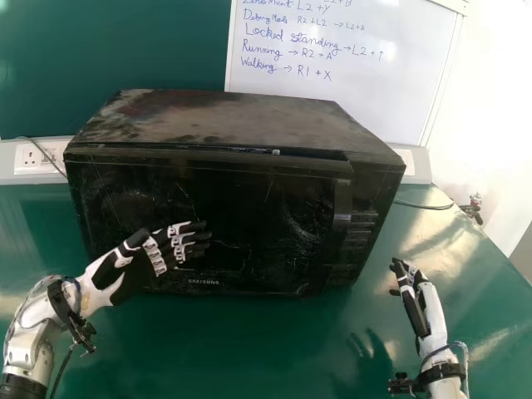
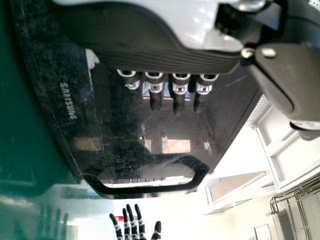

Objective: Put biscuit inside oven

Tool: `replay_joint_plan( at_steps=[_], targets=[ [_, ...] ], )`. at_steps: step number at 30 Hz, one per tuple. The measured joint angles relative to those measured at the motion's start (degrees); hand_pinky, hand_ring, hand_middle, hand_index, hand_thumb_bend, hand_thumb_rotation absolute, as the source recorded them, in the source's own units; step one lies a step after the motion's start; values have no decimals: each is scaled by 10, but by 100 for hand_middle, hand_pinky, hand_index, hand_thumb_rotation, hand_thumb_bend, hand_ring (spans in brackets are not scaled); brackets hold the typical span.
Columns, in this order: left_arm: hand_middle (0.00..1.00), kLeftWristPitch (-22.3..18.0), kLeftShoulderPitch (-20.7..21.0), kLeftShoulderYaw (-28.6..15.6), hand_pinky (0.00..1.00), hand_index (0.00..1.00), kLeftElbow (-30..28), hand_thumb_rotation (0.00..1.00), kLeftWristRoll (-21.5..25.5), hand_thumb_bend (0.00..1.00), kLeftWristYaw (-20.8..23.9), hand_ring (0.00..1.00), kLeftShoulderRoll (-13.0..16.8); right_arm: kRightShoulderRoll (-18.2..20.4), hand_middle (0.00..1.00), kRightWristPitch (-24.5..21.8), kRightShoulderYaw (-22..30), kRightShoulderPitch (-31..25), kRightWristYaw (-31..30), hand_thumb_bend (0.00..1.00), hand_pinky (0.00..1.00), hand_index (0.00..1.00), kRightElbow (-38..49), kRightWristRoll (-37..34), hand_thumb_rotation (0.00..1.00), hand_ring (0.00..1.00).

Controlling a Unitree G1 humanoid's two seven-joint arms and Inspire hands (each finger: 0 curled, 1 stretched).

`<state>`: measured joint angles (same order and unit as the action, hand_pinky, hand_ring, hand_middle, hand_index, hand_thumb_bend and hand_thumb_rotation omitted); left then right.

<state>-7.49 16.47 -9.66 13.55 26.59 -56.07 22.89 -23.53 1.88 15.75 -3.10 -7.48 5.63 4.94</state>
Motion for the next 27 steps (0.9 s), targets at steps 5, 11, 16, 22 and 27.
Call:
replay_joint_plan(
  at_steps=[5,11,16,22,27],
  targets=[
    [100,0,-5,-4,67,95,-7,9,0,82,0,100,3,12,85,3,2,11,18,69,75,88,-39,-4,59,82],
    [100,0,-10,-6,69,93,-17,8,0,77,10,100,1,31,86,21,1,31,37,70,73,89,-92,-16,65,83],
    [100,0,-10,-7,76,96,-17,3,-1,71,33,100,-7,37,86,36,0,44,46,72,69,89,-120,-19,66,81],
    [100,-21,1,-7,84,96,11,1,-13,70,55,100,-16,49,87,52,0,50,49,69,69,89,-147,-31,65,81],
    [100,-83,52,-3,80,94,113,15,-30,77,45,100,-29,51,87,60,-1,58,54,71,65,89,-163,-32,66,81]
  ],
)
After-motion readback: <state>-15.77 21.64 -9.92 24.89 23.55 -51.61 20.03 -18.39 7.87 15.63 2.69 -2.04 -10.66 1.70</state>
